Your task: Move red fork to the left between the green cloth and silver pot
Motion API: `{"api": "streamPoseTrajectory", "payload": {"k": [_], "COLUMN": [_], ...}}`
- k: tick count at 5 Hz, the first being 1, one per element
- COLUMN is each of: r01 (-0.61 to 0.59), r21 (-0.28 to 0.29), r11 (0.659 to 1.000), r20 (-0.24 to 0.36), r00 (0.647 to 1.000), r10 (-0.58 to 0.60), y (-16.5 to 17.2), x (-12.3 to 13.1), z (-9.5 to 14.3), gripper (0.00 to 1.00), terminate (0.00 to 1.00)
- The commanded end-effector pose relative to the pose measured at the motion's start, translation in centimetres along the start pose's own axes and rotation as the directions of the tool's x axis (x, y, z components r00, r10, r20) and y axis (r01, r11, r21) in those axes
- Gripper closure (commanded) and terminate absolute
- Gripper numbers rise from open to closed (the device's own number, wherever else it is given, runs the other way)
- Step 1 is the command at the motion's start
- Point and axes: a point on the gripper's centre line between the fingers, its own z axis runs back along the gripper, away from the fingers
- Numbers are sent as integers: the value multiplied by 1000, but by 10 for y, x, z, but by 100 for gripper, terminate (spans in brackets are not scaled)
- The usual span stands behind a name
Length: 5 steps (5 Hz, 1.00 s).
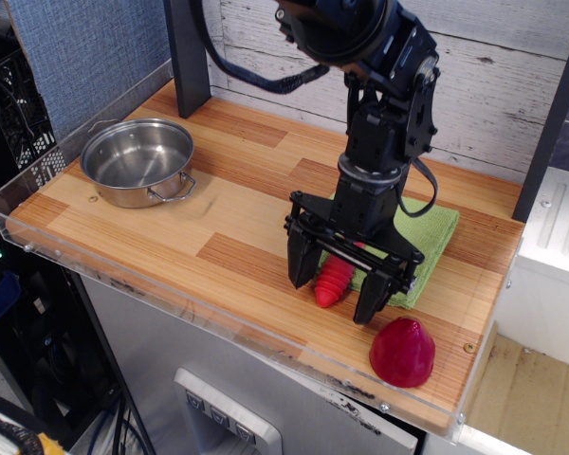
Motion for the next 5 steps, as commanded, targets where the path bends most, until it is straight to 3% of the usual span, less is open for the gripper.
{"api": "streamPoseTrajectory", "payload": {"k": [1, 2, 3, 5], "r01": [-37, -44, -40, -13], "r21": [-10, 9, 15, 26], "r11": [999, 999, 999, 1000], "r20": [12, -7, -22, -30], "r00": [999, 999, 999, 999], "r10": [38, 44, 40, 14], "y": [11, 11, 9, 7], "x": [7, 8, 8, 7], "z": [4, -1, -4, -1], "gripper": [0, 0, 100, 100], "terminate": [0, 0, 0, 0]}}
